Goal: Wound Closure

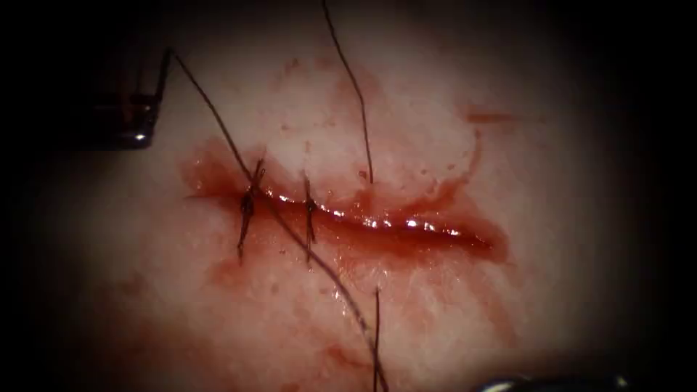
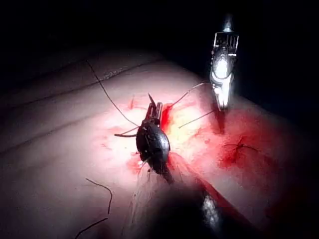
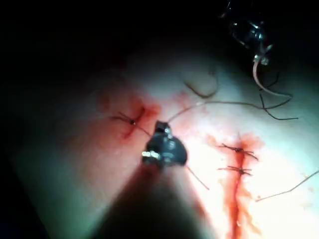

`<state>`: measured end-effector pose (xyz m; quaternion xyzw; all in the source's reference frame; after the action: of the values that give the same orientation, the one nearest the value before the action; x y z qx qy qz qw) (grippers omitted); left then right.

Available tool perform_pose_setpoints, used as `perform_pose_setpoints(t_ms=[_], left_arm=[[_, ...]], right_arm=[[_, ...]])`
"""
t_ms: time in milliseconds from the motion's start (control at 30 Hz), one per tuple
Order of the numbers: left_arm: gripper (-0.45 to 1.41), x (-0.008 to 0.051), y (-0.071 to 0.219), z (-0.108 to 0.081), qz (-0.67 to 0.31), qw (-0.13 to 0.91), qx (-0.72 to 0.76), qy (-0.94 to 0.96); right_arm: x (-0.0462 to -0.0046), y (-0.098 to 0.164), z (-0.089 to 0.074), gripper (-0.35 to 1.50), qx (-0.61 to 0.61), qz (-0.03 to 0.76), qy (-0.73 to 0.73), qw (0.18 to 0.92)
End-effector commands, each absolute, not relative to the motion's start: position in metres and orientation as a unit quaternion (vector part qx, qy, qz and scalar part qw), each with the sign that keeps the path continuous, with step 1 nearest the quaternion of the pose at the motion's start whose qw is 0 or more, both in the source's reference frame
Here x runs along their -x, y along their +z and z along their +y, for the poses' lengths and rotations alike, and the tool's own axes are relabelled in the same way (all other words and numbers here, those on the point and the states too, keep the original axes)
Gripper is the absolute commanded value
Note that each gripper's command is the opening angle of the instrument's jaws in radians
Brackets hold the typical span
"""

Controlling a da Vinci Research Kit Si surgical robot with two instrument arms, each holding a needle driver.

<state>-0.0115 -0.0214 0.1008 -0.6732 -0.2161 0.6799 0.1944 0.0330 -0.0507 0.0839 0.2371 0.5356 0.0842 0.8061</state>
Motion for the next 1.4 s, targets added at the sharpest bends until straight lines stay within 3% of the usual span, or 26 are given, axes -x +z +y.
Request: perform_pose_setpoints(t_ms=[33,67,133,167,200,300,533,767,1000,1100,1200,1233,1400], left_arm=[[-0.45,0.0121,0.101,-0.022,-0.217,0.195,0.673,0.680],[-0.45,0.0121,0.101,-0.022,-0.217,0.194,0.673,0.680],[-0.45,0.0120,0.101,-0.022,-0.217,0.194,0.673,0.680],[-0.45,0.0120,0.101,-0.022,-0.217,0.194,0.673,0.680],[-0.45,0.0119,0.101,-0.022,-0.218,0.194,0.673,0.679],[-0.45,0.0112,0.102,-0.021,-0.220,0.192,0.674,0.679],[-0.45,0.0097,0.103,-0.020,-0.216,0.192,0.673,0.681],[-0.45,0.0097,0.103,-0.020,-0.215,0.192,0.672,0.682],[-0.45,0.0097,0.103,-0.020,-0.215,0.192,0.672,0.682],[-0.45,0.0098,0.103,-0.020,-0.214,0.193,0.672,0.682],[-0.45,0.0102,0.103,-0.021,-0.214,0.195,0.670,0.684],[-0.45,0.0104,0.103,-0.021,-0.212,0.196,0.669,0.685],[-0.45,0.0113,0.104,-0.022,-0.221,0.193,0.667,0.685]], right_arm=[[-0.0342,0.084,-0.051,-0.35,-0.234,0.538,0.081,0.806],[-0.0342,0.084,-0.051,-0.35,-0.225,0.540,0.077,0.808],[-0.0341,0.084,-0.050,0.29,-0.204,0.537,0.084,0.814],[-0.0338,0.085,-0.050,0.76,-0.190,0.535,0.086,0.819],[-0.0335,0.086,-0.050,0.96,-0.181,0.532,0.092,0.822],[-0.0323,0.087,-0.049,1.14,-0.154,0.527,0.101,0.830],[-0.0309,0.091,-0.048,1.18,-0.115,0.499,0.111,0.852],[-0.0313,0.094,-0.048,1.18,-0.084,0.475,0.117,0.868],[-0.0312,0.096,-0.047,1.04,-0.071,0.468,0.123,0.872],[-0.0311,0.097,-0.047,0.79,-0.069,0.469,0.125,0.872],[-0.0311,0.097,-0.047,0.12,-0.068,0.473,0.127,0.869],[-0.0311,0.097,-0.047,-0.35,-0.067,0.476,0.128,0.868],[-0.0311,0.096,-0.048,-0.35,-0.066,0.478,0.130,0.866]])
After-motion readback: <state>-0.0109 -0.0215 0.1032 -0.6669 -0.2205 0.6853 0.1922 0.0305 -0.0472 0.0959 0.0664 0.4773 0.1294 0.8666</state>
